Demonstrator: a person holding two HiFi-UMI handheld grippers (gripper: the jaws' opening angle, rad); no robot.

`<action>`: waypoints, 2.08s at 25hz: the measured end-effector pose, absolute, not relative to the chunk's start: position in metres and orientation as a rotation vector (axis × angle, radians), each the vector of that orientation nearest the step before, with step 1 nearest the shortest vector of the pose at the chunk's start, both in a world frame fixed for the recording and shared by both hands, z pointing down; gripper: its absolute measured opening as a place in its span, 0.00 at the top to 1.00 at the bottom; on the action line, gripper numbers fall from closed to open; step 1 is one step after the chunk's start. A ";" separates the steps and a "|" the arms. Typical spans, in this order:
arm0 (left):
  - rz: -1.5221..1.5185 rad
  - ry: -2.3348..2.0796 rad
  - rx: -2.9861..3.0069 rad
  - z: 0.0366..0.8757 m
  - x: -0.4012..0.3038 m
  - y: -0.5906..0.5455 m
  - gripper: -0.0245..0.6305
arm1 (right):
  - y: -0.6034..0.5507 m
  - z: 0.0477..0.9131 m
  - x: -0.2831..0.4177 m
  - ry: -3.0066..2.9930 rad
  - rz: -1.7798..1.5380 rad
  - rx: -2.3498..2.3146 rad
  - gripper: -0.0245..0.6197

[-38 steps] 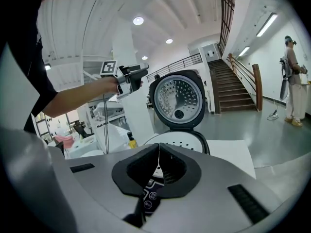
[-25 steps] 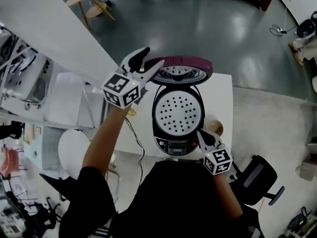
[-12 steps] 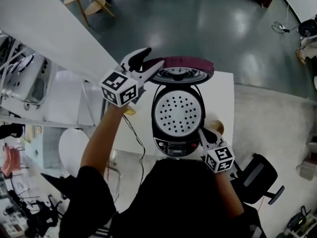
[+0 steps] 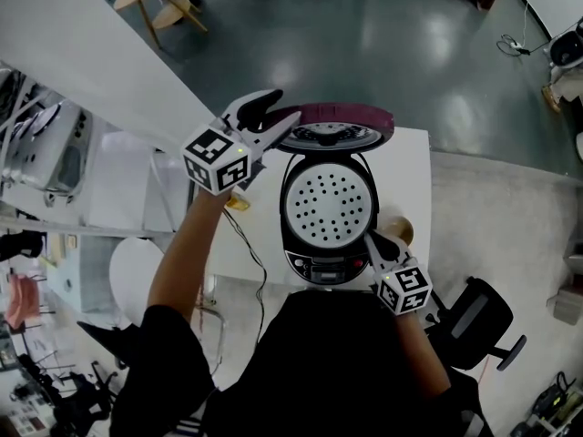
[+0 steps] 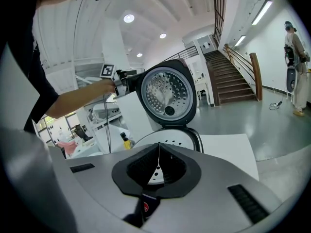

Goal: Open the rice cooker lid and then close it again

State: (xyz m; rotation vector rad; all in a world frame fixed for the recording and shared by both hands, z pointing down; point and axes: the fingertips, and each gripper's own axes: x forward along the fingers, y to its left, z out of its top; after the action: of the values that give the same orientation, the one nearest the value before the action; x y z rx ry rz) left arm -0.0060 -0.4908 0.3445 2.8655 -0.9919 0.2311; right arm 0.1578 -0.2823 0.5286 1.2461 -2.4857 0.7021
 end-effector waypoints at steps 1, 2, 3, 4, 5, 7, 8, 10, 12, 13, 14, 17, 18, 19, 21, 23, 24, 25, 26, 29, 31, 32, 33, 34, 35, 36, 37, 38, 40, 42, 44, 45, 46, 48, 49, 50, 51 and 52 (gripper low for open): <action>0.240 -0.985 2.869 0.344 -0.006 -0.489 0.64 | -0.281 0.528 0.157 -2.486 0.701 1.247 0.96; 0.249 -0.977 2.874 0.344 -0.005 -0.488 0.65 | -0.280 0.528 0.157 -2.486 0.700 1.249 0.96; 0.258 -0.969 2.878 0.344 -0.005 -0.486 0.65 | -0.279 0.527 0.157 -2.486 0.700 1.252 0.96; 0.268 -0.960 2.884 0.344 -0.004 -0.484 0.65 | -0.278 0.527 0.156 -2.486 0.699 1.254 0.96; 0.278 -0.949 2.890 0.345 -0.004 -0.482 0.66 | -0.276 0.527 0.156 -2.485 0.698 1.256 0.96; 0.300 -0.922 2.907 0.346 -0.002 -0.477 0.66 | -0.273 0.527 0.156 -2.484 0.696 1.261 0.96; 0.314 -0.906 2.916 0.346 -0.001 -0.474 0.67 | -0.272 0.528 0.156 -2.483 0.695 1.263 0.96; 0.341 -0.868 2.934 0.347 0.001 -0.467 0.68 | -0.269 0.528 0.155 -2.482 0.694 1.266 0.96; 0.370 -0.826 2.948 0.348 0.002 -0.459 0.69 | -0.265 0.527 0.153 -2.483 0.691 1.266 0.96; 0.384 -0.807 2.956 0.349 0.003 -0.456 0.69 | -0.263 0.528 0.151 -2.484 0.691 1.266 0.96; 0.397 -0.793 2.965 0.349 0.004 -0.452 0.70 | -0.261 0.528 0.150 -2.485 0.691 1.265 0.96; 0.435 -0.766 3.001 0.349 0.006 -0.443 0.72 | -0.254 0.525 0.147 -2.487 0.686 1.273 0.96; 0.450 -0.755 3.010 0.349 0.007 -0.440 0.72 | -0.253 0.523 0.147 -2.486 0.675 1.284 0.96; 0.467 -0.742 3.018 0.349 0.008 -0.436 0.73 | -0.252 0.521 0.148 -2.481 0.661 1.302 0.96; 0.502 -0.715 3.033 0.352 0.010 -0.429 0.74 | -0.252 0.518 0.152 -2.471 0.639 1.350 0.96; 0.535 -0.686 3.051 0.356 0.013 -0.421 0.75 | -0.251 0.517 0.156 -2.463 0.634 1.392 0.96; 0.551 -0.667 3.060 0.357 0.014 -0.416 0.75 | -0.250 0.517 0.157 -2.461 0.636 1.406 0.96; 0.570 -0.644 3.068 0.358 0.015 -0.411 0.76 | -0.248 0.517 0.157 -2.460 0.639 1.413 0.96; 0.592 -0.618 3.076 0.360 0.016 -0.406 0.77 | -0.246 0.516 0.157 -2.460 0.641 1.416 0.96; 0.670 -0.538 3.101 0.366 0.019 -0.392 0.80 | -0.240 0.515 0.153 -2.465 0.649 1.412 0.96; 0.721 -0.505 3.125 0.370 0.021 -0.384 0.82 | -0.236 0.515 0.150 -2.471 0.653 1.405 0.96; 0.742 -0.499 3.134 0.371 0.022 -0.380 0.83 | -0.233 0.515 0.148 -2.474 0.652 1.403 0.96; 0.759 -0.499 3.142 0.372 0.023 -0.377 0.83 | -0.231 0.515 0.147 -2.476 0.650 1.402 0.96; 0.771 -0.501 3.147 0.372 0.024 -0.375 0.83 | -0.229 0.515 0.147 -2.477 0.648 1.402 0.96; 0.780 -0.503 3.149 0.372 0.025 -0.372 0.83 | -0.228 0.515 0.147 -2.478 0.647 1.404 0.96; 0.788 -0.505 3.150 0.373 0.025 -0.370 0.84 | -0.226 0.515 0.147 -2.478 0.646 1.407 0.96; 0.796 -0.506 3.150 0.374 0.025 -0.368 0.84 | -0.224 0.515 0.147 -2.477 0.646 1.410 0.96; 0.802 -0.506 3.149 0.376 0.026 -0.366 0.84 | -0.222 0.515 0.147 -2.476 0.647 1.414 0.96; 0.811 -0.510 3.147 0.378 0.026 -0.362 0.84 | -0.217 0.516 0.149 -2.473 0.649 1.423 0.96; 0.817 -0.524 3.146 0.380 0.026 -0.359 0.84 | -0.213 0.516 0.150 -2.470 0.651 1.432 0.96; 0.824 -0.538 3.144 0.381 0.026 -0.356 0.84 | -0.208 0.516 0.151 -2.467 0.655 1.439 0.96; 0.827 -0.539 3.143 0.382 0.026 -0.354 0.84 | -0.206 0.516 0.151 -2.466 0.661 1.442 0.96; 0.830 -0.537 3.141 0.383 0.027 -0.351 0.84 | -0.203 0.516 0.151 -2.467 0.667 1.444 0.96; 0.835 -0.531 3.139 0.386 0.027 -0.346 0.84 | -0.200 0.516 0.150 -2.470 0.671 1.448 0.96; 0.837 -0.528 3.140 0.388 0.027 -0.344 0.84 | -0.198 0.515 0.150 -2.470 0.667 1.449 0.96; 0.840 -0.528 3.143 0.390 0.028 -0.341 0.84 | -0.197 0.515 0.149 -2.471 0.661 1.450 0.96; 0.842 -0.529 3.148 0.391 0.028 -0.339 0.84 | -0.195 0.514 0.148 -2.472 0.654 1.449 0.96; 0.843 -0.528 3.153 0.393 0.028 -0.336 0.84 | -0.194 0.514 0.147 -2.472 0.650 1.447 0.96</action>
State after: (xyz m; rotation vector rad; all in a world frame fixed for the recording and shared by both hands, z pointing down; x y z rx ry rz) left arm 0.0282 -0.3359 0.3934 3.1528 -0.5283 0.8435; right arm 0.1468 -0.1935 0.5144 1.4474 -2.4724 0.6501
